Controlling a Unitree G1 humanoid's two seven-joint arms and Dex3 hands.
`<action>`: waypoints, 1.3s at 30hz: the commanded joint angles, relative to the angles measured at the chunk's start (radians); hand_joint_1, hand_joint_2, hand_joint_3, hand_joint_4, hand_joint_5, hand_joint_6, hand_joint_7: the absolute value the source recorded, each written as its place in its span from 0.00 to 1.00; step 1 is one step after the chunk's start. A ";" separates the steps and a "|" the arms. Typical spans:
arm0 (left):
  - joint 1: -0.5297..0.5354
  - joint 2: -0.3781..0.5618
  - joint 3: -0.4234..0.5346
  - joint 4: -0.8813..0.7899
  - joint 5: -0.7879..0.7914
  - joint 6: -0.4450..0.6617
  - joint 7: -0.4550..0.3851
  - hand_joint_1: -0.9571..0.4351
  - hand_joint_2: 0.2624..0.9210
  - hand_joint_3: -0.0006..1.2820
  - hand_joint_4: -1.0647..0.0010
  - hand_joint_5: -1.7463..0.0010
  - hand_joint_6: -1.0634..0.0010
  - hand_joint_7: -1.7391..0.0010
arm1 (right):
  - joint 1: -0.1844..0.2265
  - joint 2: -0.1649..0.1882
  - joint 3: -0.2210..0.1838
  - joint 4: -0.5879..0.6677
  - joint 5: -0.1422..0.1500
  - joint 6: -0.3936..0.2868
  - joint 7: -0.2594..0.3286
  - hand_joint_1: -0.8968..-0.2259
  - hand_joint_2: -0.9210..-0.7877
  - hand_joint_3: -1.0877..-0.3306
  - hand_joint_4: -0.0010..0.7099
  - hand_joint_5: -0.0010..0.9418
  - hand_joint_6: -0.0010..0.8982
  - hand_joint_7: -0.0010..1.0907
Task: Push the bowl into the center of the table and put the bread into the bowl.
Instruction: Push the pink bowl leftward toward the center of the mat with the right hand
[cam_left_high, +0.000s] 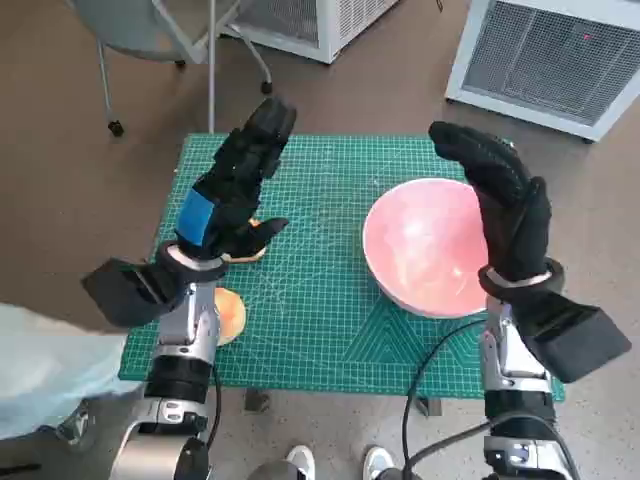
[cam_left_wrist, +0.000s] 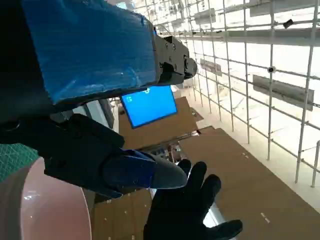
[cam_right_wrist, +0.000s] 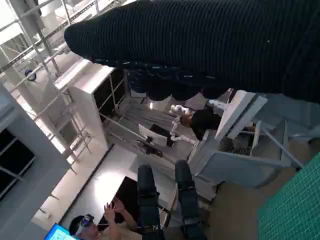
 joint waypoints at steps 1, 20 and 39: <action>-0.005 0.004 0.002 0.006 -0.001 0.001 -0.003 0.23 1.00 0.18 0.91 1.00 0.80 0.99 | 0.024 -0.002 0.000 0.001 -0.006 0.016 -0.007 0.22 0.00 0.41 0.15 0.00 0.00 0.39; -0.008 0.008 -0.006 0.003 0.004 0.012 -0.008 0.24 1.00 0.18 0.91 1.00 0.80 0.99 | 0.042 -0.008 -0.007 -0.027 -0.006 0.034 -0.015 0.22 0.00 0.41 0.15 0.00 0.00 0.41; 0.001 0.005 -0.006 0.006 0.009 0.001 -0.001 0.25 1.00 0.18 0.91 1.00 0.80 0.99 | 0.008 -0.115 -0.158 0.171 0.031 -0.043 -0.057 0.24 0.00 0.40 0.18 0.01 0.00 0.43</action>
